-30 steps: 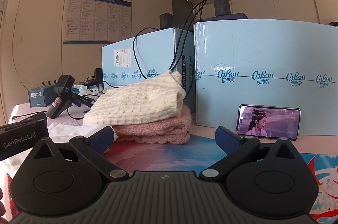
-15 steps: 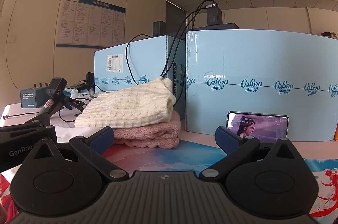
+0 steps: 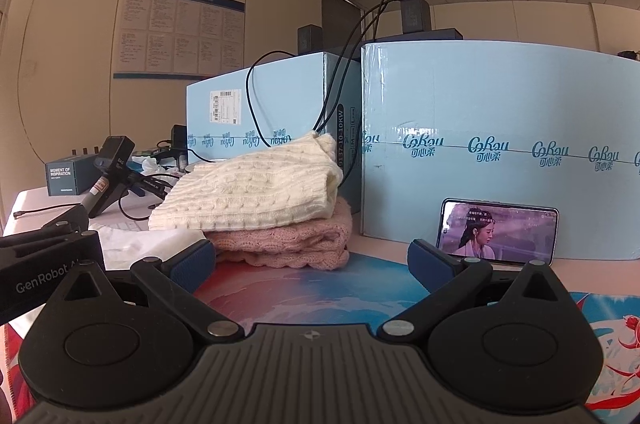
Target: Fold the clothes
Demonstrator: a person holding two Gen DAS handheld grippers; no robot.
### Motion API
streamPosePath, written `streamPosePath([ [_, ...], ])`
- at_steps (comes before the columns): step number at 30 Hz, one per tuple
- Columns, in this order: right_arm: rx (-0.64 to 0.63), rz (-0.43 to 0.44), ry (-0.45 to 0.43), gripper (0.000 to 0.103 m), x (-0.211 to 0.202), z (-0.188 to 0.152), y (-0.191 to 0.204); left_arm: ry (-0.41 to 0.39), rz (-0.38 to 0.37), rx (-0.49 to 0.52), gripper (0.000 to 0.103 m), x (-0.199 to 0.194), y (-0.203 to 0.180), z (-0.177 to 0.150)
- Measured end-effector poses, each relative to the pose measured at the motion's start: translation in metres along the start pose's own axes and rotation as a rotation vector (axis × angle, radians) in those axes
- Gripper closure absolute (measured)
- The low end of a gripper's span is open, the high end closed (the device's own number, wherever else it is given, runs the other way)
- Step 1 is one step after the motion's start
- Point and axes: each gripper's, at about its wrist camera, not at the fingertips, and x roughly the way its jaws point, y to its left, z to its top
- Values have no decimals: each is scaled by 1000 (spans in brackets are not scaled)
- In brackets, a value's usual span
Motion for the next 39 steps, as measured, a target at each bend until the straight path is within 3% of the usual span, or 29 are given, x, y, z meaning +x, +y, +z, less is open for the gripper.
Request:
streamPosePath([
  [39, 27, -11, 60, 0, 8, -1, -5, 20, -9, 32, 0, 3, -5, -2],
])
